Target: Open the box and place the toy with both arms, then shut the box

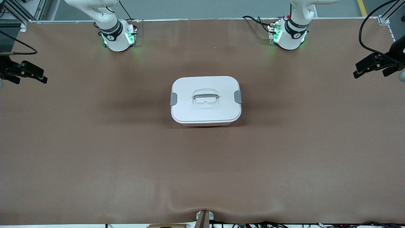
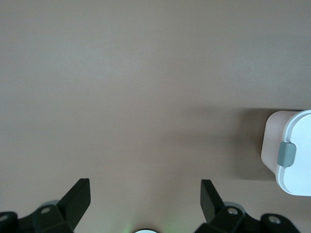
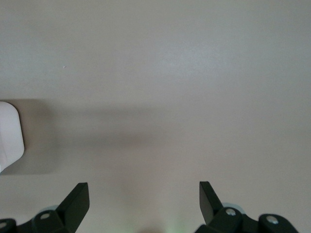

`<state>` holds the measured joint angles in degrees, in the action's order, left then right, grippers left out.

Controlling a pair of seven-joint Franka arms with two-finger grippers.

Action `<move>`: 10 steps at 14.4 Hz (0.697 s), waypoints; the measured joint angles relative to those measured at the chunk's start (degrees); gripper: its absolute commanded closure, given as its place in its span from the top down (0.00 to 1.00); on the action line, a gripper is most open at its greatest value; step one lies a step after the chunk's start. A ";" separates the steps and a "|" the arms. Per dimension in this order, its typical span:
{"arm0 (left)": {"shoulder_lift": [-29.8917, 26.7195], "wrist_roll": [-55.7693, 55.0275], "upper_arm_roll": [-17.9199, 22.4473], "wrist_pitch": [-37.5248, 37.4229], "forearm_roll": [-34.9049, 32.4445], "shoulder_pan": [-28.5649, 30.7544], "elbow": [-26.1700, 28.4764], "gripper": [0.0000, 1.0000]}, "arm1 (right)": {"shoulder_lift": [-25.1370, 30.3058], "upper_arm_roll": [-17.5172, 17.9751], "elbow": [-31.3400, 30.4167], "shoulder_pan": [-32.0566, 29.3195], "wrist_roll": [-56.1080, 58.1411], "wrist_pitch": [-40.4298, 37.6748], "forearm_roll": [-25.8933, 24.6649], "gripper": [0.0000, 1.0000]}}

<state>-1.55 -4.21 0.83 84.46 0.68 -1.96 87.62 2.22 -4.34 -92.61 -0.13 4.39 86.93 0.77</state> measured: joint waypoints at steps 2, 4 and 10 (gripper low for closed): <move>0.25 0.00 -0.02 0.13 0.00 -0.12 0.00 1.00 | 0.00 0.00 0.00 0.00 0.00 0.00 0.00 1.00; 0.52 0.00 -0.02 0.42 0.00 -0.13 0.00 1.00 | 0.00 0.00 0.00 0.00 0.00 0.00 0.00 1.00; 0.61 -0.01 -0.02 0.57 0.00 -0.13 0.00 1.00 | -0.02 0.00 0.00 0.00 0.00 0.00 0.00 1.00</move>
<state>-0.94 -4.21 0.80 85.03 0.68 -2.09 87.62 2.20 -4.34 -92.61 -0.13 4.39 86.93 0.77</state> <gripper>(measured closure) 0.000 0.000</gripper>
